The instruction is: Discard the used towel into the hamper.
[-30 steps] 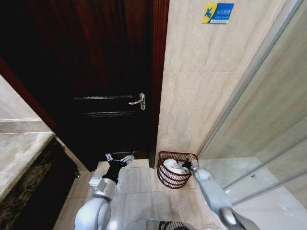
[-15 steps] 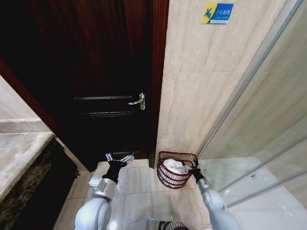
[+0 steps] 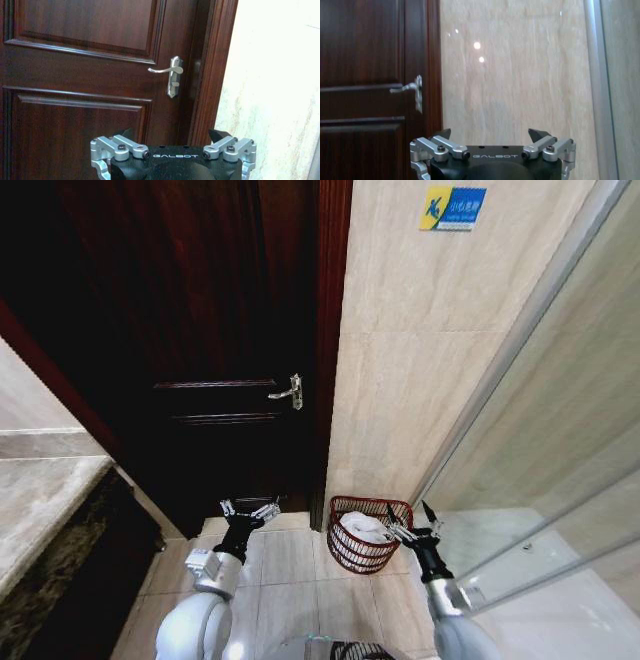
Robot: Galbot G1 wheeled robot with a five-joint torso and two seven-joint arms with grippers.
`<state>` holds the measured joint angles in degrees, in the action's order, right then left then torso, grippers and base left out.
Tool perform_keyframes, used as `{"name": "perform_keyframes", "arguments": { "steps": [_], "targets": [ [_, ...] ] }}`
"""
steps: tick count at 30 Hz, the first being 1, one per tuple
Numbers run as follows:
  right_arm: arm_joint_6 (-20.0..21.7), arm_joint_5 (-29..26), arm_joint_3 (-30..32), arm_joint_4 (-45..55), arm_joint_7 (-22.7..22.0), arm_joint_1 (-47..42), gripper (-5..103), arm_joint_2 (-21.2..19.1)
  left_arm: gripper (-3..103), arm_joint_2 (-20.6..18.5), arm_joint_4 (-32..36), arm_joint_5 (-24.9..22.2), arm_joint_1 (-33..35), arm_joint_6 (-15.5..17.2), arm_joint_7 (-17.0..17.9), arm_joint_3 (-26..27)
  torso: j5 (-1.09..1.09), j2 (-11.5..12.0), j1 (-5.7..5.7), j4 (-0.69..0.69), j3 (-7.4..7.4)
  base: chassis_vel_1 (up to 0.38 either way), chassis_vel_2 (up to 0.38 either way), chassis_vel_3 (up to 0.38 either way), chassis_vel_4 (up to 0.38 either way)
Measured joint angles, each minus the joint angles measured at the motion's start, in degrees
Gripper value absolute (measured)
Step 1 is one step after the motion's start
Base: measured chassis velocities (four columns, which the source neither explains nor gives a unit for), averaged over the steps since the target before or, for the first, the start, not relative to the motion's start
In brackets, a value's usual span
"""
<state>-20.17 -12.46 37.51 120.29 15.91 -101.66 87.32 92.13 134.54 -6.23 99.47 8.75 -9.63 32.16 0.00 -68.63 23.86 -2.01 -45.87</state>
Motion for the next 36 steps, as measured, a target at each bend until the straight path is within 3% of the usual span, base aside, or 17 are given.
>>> {"name": "perform_keyframes", "arguments": {
  "steps": [7,13,36],
  "targets": [
    [-0.6,-0.6,0.7,7.0,0.6,-3.5,100,3.1,100,0.0,0.0,0.0,0.0,0.0,0.0,0.0,-0.02,0.0,0.01,0.00,0.00,0.000,0.000,0.000,0.000],
    [-2.4,-0.3,0.7,6.1,0.8,-3.7,100,4.4,100,0.0,0.0,0.0,0.0,0.0,0.0,0.0,-0.01,0.0,0.01,-0.01,0.00,0.000,0.000,0.000,0.000],
    [-6.0,0.4,-0.4,4.5,1.7,-4.7,100,4.9,100,0.0,0.0,0.0,0.0,0.0,0.0,0.0,0.00,0.0,0.01,-0.01,0.00,0.000,0.000,0.000,0.000]
  ]
}}
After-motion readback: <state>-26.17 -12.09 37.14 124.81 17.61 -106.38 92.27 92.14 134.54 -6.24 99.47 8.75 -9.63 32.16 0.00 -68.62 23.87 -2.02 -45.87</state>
